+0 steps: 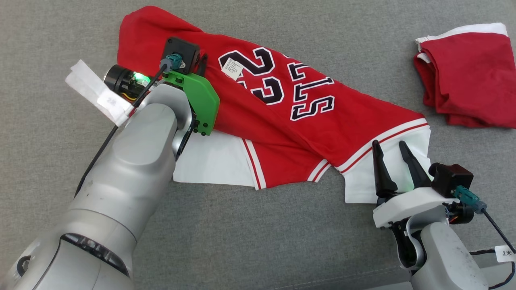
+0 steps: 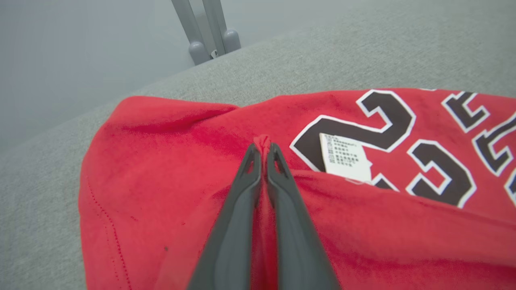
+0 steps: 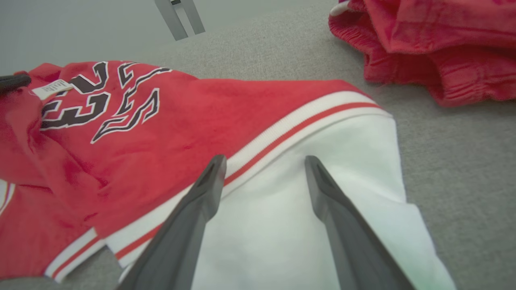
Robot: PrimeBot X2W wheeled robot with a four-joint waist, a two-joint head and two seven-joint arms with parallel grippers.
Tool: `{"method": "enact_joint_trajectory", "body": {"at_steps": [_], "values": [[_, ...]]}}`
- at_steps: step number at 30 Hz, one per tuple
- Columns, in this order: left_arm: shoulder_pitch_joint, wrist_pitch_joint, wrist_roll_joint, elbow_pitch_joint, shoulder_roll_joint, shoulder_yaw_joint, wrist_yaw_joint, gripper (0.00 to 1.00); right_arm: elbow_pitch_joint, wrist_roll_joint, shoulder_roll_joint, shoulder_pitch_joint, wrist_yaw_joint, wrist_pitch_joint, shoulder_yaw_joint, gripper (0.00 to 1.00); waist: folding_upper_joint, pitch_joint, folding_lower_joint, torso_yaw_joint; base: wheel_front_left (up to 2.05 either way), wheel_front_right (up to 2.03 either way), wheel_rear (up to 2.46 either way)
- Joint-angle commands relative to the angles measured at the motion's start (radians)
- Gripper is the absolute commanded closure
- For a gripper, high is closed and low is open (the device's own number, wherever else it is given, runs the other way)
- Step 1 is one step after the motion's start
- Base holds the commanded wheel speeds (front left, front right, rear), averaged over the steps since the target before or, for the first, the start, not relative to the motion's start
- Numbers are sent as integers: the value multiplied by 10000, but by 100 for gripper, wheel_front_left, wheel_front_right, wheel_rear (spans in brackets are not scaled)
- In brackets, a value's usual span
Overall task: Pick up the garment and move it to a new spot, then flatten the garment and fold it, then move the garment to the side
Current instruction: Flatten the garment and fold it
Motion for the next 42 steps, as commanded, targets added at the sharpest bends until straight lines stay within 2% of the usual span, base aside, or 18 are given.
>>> {"method": "enact_joint_trajectory", "body": {"at_steps": [1,7,10,11,14,19,22,25,26,27,28,36,42], "values": [[-25,-343,-81,-128,53,6,97,100,68,-71,-10,116,-17,-23,-59,0,0,-267,-1,209,0,0,0],[461,-1648,-300,-652,52,-6,284,100,214,-170,-12,467,-17,-23,-318,0,0,-1141,-1,769,0,0,0],[1068,-1862,-428,-1028,69,363,558,100,289,-181,-15,744,-17,-24,-395,0,0,-1740,-1,1081,0,0,0],[1391,-1881,-390,-1544,115,637,706,100,338,-181,-15,865,-17,-24,-420,0,0,-1973,-1,1191,0,0,0],[2898,-1858,-55,-2828,508,1265,1046,100,431,-115,-15,1141,-17,-24,-467,0,0,-2579,-1,1407,0,0,0],[5534,-1866,618,-4652,916,2216,1197,100,594,-49,-16,1656,-17,-24,-399,0,0,-3529,-1,1641,0,0,0],[7134,-1863,1018,-5347,1050,2651,1099,100,637,3,-14,1871,-17,-24,-421,0,0,-3864,-1,1730,0,0,0],[8054,-1856,1240,-5590,987,2965,989,100,647,60,-11,2010,-17,-24,-360,0,0,-4013,-1,1786,0,0,0],[8387,-1856,1319,-5608,957,3143,1011,84,664,59,-16,2042,-17,-24,-332,0,0,-4057,-1,1787,0,0,0],[8652,-1856,1390,-5590,940,3290,1052,59,682,52,-16,2062,-17,-24,-306,0,0,-4089,-1,1777,0,0,0],[8918,-1856,1452,-5603,893,3491,1052,0,711,59,-16,2090,-17,-24,-285,0,0,-4123,-1,1772,0,0,0],[10129,-1857,2078,-6256,618,5452,1271,0,454,17,-22,1983,-17,-24,-244,0,0,-4201,-1,1523,0,0,0],[10398,-1857,2875,-6892,469,6643,1324,0,-656,-827,-17,1814,-17,-22,-459,0,0,-4155,-1,1219,0,0,0]]}}
